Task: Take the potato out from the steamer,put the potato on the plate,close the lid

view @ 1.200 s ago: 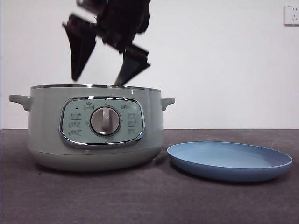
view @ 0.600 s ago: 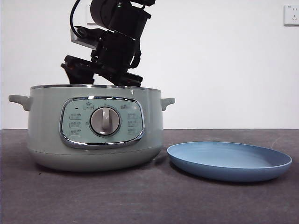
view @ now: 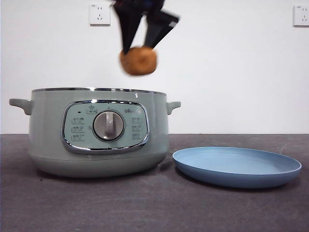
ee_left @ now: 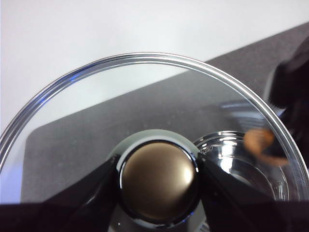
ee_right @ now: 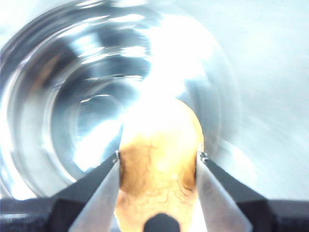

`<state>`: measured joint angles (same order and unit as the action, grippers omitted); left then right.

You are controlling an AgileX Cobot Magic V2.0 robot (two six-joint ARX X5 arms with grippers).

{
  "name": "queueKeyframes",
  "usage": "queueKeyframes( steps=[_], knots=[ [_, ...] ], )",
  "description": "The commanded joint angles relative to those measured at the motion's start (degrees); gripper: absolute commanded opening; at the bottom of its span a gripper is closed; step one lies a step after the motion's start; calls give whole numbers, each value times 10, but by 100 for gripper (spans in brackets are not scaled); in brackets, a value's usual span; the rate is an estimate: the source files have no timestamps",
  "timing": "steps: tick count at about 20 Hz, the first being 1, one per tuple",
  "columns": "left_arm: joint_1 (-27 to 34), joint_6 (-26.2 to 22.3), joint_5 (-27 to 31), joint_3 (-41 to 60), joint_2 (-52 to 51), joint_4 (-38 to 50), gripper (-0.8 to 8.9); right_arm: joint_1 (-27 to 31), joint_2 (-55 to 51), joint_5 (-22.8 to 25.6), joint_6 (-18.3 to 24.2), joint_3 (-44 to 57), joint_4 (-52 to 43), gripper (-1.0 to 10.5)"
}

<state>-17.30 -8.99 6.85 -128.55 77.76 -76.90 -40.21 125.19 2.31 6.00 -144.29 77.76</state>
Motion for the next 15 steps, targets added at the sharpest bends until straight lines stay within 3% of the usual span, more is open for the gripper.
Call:
queueKeyframes(
  steps=[1, 9, 15],
  knots=[
    [2, -2, -25, -4, 14, -29, -8, 19, -43, 21, -61, -3, 9, -8],
    [0, -9, -141, -4, 81, -7, -8, 113, -153, 25, -91, -3, 15, -8],
    [0, -16, -195, -4, 91, 29, -8, 159, -215, 25, -92, 24, 17, -9]
  ],
)
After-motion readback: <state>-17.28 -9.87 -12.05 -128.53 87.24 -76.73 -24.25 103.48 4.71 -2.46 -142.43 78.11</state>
